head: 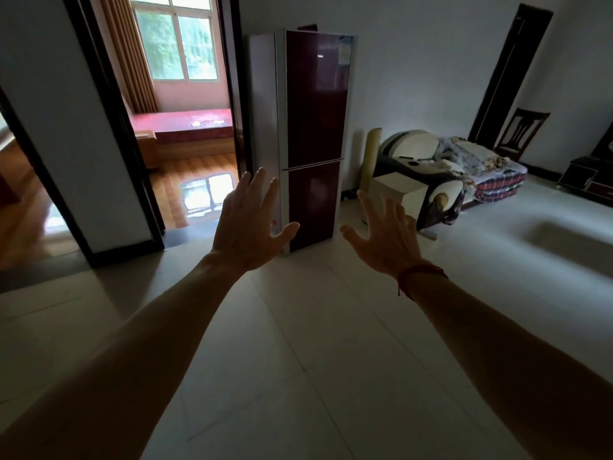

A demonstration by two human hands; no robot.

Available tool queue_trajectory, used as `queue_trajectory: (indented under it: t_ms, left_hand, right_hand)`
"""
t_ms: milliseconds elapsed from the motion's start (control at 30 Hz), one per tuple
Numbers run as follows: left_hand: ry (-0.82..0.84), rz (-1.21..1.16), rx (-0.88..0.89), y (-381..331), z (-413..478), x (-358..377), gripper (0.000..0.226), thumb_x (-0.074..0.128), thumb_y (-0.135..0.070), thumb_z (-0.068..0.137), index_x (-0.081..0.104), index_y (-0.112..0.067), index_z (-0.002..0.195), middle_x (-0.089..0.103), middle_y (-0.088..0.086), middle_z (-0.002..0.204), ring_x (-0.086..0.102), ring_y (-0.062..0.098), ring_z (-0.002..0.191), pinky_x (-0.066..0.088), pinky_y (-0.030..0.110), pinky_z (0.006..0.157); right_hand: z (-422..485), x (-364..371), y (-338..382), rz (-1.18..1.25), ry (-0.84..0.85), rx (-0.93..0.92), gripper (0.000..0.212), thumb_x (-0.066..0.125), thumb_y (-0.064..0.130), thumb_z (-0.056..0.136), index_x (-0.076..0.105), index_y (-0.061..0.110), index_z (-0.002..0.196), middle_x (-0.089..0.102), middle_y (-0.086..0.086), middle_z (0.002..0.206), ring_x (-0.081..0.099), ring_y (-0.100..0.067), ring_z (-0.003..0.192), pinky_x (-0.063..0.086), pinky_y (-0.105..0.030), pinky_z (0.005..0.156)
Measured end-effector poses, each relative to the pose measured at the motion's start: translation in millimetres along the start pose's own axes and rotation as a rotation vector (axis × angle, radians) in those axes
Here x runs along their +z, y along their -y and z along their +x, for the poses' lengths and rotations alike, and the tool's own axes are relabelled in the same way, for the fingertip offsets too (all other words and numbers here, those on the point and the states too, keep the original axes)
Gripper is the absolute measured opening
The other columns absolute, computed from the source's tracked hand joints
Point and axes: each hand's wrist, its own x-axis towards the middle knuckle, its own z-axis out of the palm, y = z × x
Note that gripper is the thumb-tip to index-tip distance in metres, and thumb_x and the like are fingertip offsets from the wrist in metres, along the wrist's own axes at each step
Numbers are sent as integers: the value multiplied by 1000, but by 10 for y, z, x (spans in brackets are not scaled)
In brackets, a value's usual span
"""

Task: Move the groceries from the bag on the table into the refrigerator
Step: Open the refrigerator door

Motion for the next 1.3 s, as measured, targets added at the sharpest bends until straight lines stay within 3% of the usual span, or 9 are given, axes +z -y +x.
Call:
queue_trajectory:
  t_ms: [533,700,900,1067,1300]
  left_hand:
    - [44,24,19,1344,2348,1846,87,29,-69,86,34,-9,149,24,17,158,19,35,147,17,47,116]
    - [32,22,10,1625,2937,2436,86,30,-68,87,35,-8,148,26,18,158,21,37,146,19,48,115]
    - [50,70,-2,1871,3927,3127,85,31,-68,87,41,-6,145,30,20,155,25,39,144,25,53,113]
    - [32,92,-16,2105,4645,3636,83,34,-66,88,41,-5,144,30,20,155,25,39,144,24,53,113]
    - [67,103,-42,2485,5342,4254,84,31,-67,88,39,-6,145,28,21,156,24,38,145,24,52,114]
  right_hand:
    - [2881,1270,-223,-49,17,26,76,41,67,90,17,32,154,21,-19,156,23,-37,143,25,-58,112]
    - [3771,1713,-467,-31,3,-10,84,29,75,82,17,31,152,24,-18,154,28,-36,141,30,-60,110]
    - [4901,2109,-795,9,-3,-9,81,40,68,90,11,30,155,11,-18,161,15,-36,148,23,-56,117]
    - [5826,2414,-1031,-1,6,-67,79,40,70,88,17,30,153,22,-16,155,28,-35,141,33,-57,110]
    - [6764,2848,-1151,18,66,-62,77,40,68,91,13,33,154,12,-16,161,14,-35,148,20,-55,117]
